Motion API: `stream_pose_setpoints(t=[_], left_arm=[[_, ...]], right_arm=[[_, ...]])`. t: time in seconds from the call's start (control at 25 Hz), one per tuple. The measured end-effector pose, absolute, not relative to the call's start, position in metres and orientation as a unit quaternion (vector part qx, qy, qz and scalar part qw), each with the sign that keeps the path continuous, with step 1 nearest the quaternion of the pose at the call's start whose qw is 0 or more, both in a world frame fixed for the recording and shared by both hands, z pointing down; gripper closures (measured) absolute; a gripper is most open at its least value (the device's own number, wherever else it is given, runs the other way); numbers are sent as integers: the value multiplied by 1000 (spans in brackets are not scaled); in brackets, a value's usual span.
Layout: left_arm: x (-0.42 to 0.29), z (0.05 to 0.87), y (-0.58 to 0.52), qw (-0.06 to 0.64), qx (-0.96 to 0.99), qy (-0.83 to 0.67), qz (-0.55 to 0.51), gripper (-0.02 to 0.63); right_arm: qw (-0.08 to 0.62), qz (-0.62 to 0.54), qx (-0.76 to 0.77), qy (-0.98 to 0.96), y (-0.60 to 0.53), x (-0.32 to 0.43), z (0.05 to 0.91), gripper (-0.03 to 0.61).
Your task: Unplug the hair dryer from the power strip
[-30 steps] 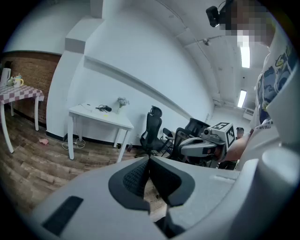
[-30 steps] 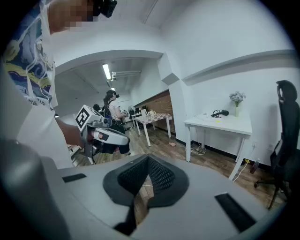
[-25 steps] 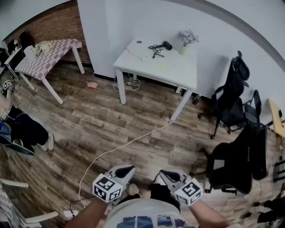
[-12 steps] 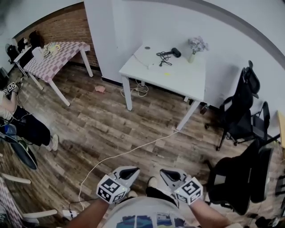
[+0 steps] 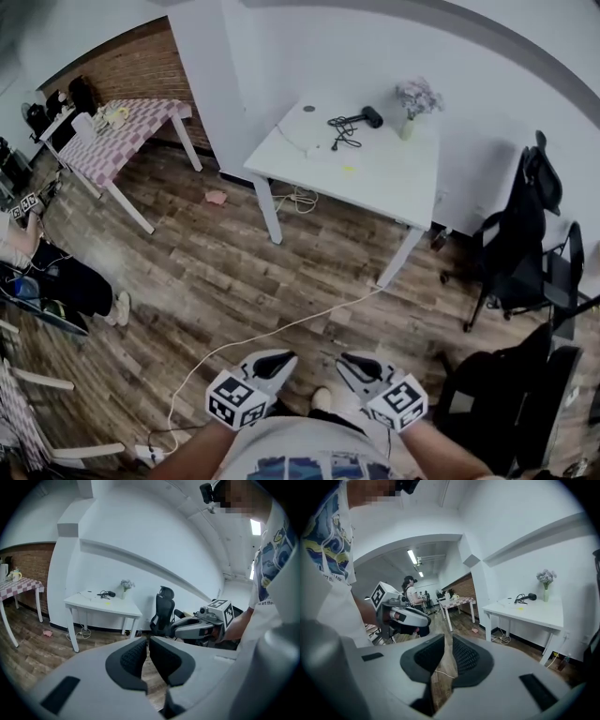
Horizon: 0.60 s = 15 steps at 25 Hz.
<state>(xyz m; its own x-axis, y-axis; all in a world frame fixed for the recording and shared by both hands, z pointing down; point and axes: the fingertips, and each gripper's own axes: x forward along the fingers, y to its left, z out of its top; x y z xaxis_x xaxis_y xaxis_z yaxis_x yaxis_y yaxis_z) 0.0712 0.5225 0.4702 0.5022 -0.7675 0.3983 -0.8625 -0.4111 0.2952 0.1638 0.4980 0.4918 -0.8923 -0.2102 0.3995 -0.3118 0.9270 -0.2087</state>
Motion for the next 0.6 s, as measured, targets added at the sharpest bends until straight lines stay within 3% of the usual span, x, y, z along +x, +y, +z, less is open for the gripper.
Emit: stream_pose_setpoints(t=[0.32, 0.6], left_arm=[[89, 474, 468, 238, 847, -463, 111, 607], [54, 479, 400, 227, 863, -439, 103, 601]], right_arm=[[174, 148, 164, -960, 449, 179, 500, 529], [180, 139, 204, -952, 389, 155, 501, 528]])
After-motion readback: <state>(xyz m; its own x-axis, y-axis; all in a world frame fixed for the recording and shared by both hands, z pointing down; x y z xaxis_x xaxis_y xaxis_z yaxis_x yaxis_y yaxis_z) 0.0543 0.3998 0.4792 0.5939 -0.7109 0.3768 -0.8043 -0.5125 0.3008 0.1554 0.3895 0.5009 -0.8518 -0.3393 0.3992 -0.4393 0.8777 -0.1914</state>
